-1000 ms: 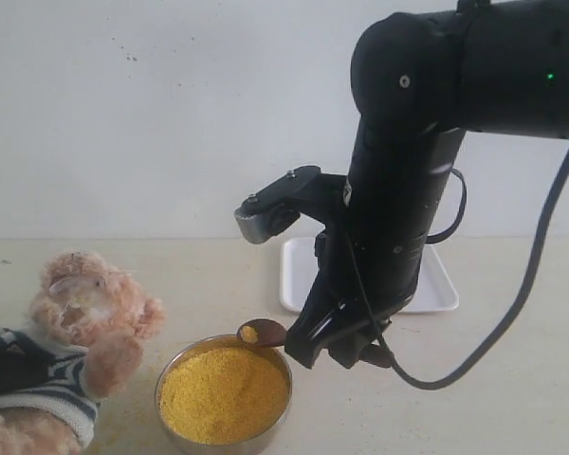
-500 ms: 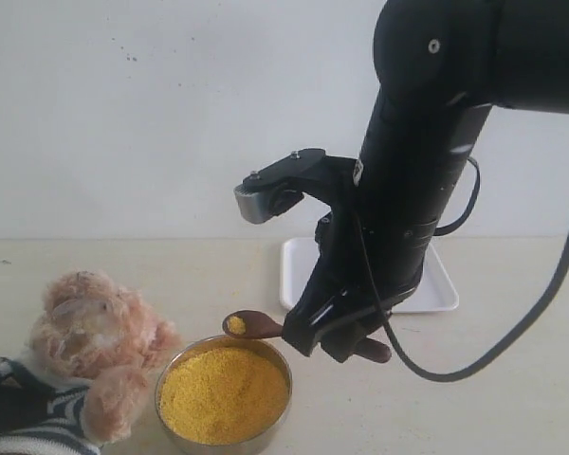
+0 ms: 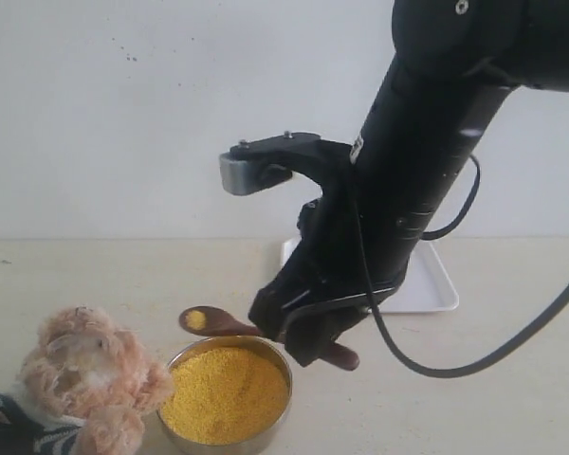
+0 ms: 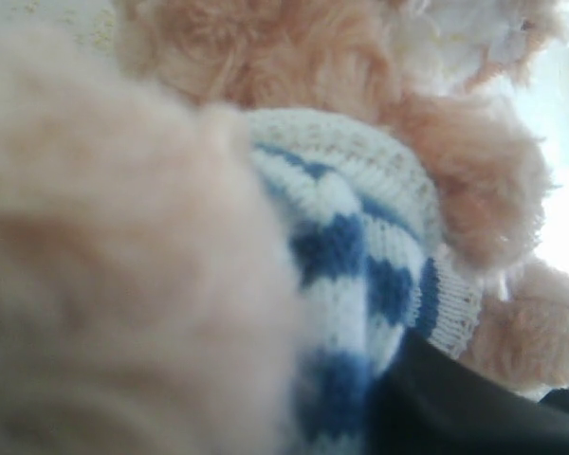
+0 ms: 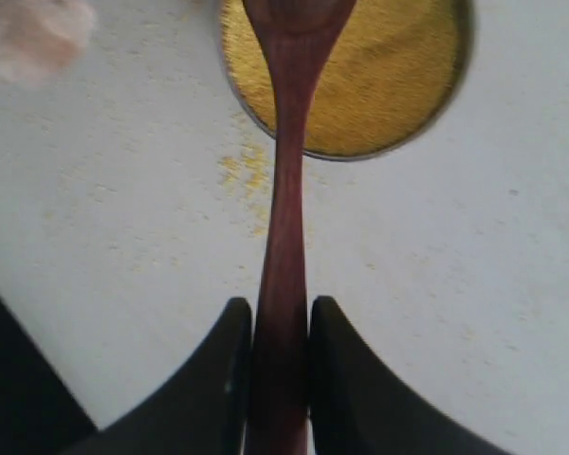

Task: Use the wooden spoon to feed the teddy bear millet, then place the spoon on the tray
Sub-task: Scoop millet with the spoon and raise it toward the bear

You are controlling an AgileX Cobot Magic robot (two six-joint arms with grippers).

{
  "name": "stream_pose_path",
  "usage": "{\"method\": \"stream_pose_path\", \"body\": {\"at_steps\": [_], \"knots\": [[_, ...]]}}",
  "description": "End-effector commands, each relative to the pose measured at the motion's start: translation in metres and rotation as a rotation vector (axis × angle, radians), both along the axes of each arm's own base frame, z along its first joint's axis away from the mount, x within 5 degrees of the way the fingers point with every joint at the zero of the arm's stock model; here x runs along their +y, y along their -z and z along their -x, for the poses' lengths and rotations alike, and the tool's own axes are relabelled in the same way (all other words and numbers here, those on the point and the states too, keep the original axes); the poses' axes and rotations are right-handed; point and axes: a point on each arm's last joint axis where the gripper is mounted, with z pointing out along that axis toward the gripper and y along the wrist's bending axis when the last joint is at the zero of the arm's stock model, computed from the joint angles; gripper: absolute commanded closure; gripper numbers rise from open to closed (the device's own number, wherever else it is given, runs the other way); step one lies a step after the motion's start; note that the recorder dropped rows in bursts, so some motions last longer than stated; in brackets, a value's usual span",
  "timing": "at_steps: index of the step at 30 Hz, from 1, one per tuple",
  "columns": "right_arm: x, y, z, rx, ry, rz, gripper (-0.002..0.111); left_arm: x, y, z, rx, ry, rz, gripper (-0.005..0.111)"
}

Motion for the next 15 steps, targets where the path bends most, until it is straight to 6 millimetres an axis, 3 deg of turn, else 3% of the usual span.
{"method": "stream_pose_path", "body": {"at_steps": [1, 15], "knots": [[0.012, -0.012, 0.008, 0.053, -0.033, -0.177, 0.108, -0.002, -0.002, 0.002, -0.001, 0.003, 0.017, 0.103], [0.024, -0.017, 0.012, 0.041, -0.078, -0.282, 0.108, -0.001, -0.002, 0.001, -0.003, -0.005, 0.018, 0.103]]}}
